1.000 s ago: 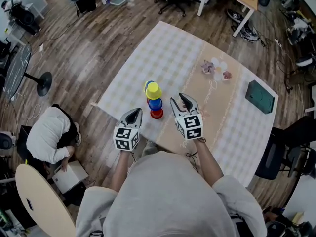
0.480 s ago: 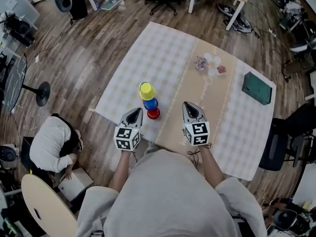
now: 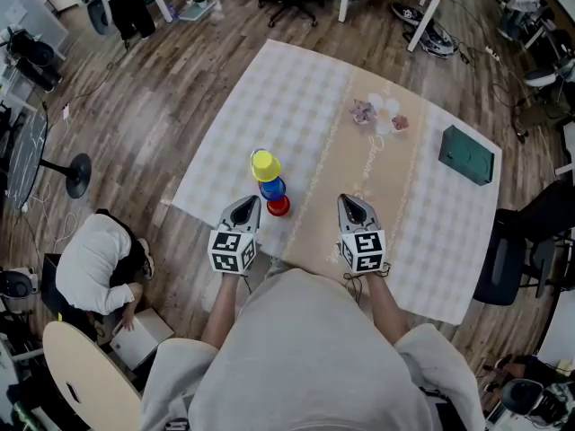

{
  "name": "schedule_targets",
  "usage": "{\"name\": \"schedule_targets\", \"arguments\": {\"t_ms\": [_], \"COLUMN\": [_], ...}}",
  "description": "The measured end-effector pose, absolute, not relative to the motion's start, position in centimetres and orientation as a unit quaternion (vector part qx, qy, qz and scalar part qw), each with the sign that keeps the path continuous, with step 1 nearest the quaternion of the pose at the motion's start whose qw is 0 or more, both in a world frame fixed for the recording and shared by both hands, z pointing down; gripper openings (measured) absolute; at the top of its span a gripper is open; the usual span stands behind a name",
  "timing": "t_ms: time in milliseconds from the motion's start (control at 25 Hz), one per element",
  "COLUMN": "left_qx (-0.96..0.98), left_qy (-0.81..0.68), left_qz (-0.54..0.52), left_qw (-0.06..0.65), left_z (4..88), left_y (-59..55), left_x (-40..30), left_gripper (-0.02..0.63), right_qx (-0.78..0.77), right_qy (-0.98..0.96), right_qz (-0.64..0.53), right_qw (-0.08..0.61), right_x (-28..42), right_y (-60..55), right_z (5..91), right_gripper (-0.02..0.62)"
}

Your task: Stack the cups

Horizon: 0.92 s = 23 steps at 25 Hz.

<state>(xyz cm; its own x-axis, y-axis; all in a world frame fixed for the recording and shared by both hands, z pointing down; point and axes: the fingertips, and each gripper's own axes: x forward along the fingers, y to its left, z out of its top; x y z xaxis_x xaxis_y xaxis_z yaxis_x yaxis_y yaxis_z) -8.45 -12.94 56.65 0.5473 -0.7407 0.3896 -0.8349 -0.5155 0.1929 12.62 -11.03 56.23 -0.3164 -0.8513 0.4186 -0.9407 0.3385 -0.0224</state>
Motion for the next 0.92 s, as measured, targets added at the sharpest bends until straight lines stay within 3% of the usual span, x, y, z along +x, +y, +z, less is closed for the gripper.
{"name": "schedule_targets", "arguments": {"t_ms": [920], "left_qx": [0.857], "left_qy": [-0.461], "left_qz": [0.131], "left_qw": [0.189], "left_z": [57.01], "left_y": [-13.35], "left_x": [-8.3], "left_gripper": [0.014], "right_qx": [0.555], "right_qy": [-0.798], "right_qz": [0.144], "right_qw": [0.184], "right_x": [12.47], "right_y": [-11.05], "right_z": [57.25], "right_gripper": [0.0]}}
